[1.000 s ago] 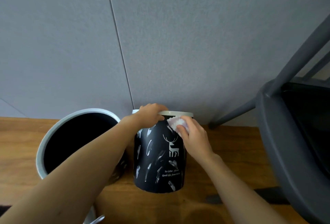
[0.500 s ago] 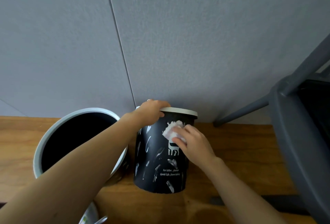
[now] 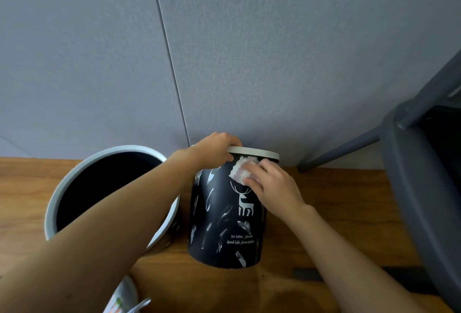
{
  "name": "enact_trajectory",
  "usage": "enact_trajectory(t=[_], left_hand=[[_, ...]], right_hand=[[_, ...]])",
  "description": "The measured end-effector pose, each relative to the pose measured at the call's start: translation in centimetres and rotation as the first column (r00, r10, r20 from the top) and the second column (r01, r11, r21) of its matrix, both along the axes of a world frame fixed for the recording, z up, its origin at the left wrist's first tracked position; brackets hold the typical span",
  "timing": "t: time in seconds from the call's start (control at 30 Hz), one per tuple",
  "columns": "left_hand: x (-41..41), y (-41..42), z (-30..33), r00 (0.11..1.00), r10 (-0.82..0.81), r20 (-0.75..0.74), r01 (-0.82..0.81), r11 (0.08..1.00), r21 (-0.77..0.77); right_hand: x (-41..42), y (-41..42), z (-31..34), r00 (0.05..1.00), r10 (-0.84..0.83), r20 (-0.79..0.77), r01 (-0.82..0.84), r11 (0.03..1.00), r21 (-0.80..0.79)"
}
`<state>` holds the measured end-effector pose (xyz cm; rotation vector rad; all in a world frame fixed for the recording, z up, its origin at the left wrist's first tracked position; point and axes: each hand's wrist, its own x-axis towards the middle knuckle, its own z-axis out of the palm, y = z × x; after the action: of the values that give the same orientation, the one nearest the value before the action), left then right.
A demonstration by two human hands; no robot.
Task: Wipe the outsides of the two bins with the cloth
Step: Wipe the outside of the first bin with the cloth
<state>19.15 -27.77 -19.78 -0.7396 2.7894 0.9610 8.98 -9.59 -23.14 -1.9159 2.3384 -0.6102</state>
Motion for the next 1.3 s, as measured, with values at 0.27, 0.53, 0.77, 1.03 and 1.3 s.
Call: enact_trajectory(t=[0.27,0.53,0.77,1.03,1.3], left_hand=[[-0.4,-0.1,1.6,0.999,0.010,-0.039,-0.007,0.998,0.068],[0.3,1.0,2.5,1.000,-0.008,-0.024,0.008,1.000,-0.004],[0.6,2.1,1.2,1.000,0.009,0.020,-0.009,1.000,-0.028],[0.4,1.7,1.1,0.998,-0.029,0.062,0.030,1.000,-0.008],[0.4,1.6,0.9,0.998,-0.037,0.054,0.039,0.999,-0.035]], right_hand=[[-0.4,1.5,0.8,0.999,0.014,-0.033,-0.017,0.997,-0.075],[-0.3,1.6,1.4,1.000,0.025,-0.006,-0.025,0.995,-0.092],[0.3,1.4,0.2,0.997,-0.039,0.066,0.042,0.999,-0.034],[2.0,4.5,-2.3,0.995,0.073,0.068,-0.079,0.993,0.084],[0.1,0.5,0.1,0.995,-0.094,-0.014,0.094,0.995,-0.034]])
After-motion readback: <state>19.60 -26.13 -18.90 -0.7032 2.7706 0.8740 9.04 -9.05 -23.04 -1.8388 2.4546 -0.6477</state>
